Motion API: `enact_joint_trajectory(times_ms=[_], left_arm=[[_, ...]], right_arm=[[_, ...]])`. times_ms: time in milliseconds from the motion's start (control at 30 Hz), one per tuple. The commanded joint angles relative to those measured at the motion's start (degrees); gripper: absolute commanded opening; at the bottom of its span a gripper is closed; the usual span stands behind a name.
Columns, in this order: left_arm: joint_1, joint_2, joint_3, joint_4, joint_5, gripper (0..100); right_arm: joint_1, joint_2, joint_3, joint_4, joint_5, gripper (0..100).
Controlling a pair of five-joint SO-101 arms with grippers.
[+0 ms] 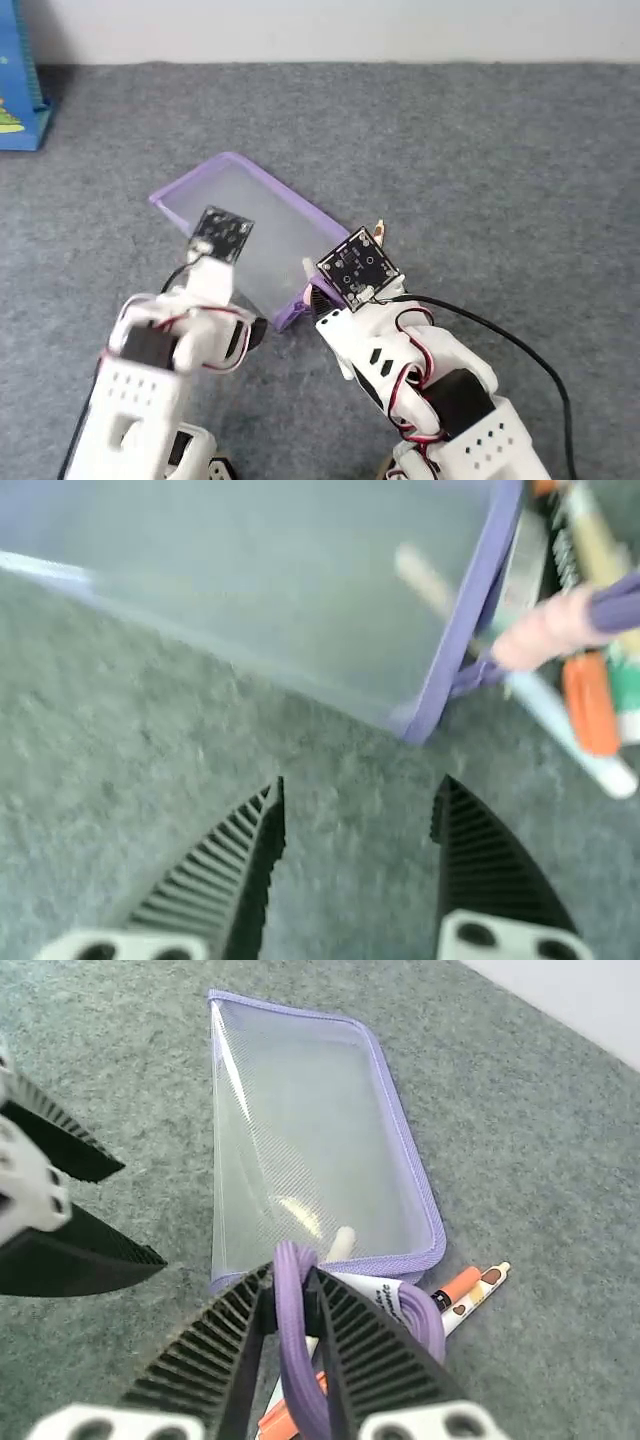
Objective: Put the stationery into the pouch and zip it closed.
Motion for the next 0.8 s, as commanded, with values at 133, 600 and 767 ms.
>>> enact_joint_trajectory(times_ms=[133, 600, 767], left_arm=[[0.44, 20.13, -4.26, -12.4, -0.79, 23], [8.35, 30.86, -3.56, -25.49, 4.66, 23], [5.27, 32.0, -3.74, -25.85, 4.84, 23]], right_arm=[[2.42, -0.04, -0.62, -0.31, -0.62, 0.9], [1.98, -0.04, -0.62, -0.66, -0.62, 0.9], [1.98, -0.13, -0.62, -0.57, -0.62, 0.9]])
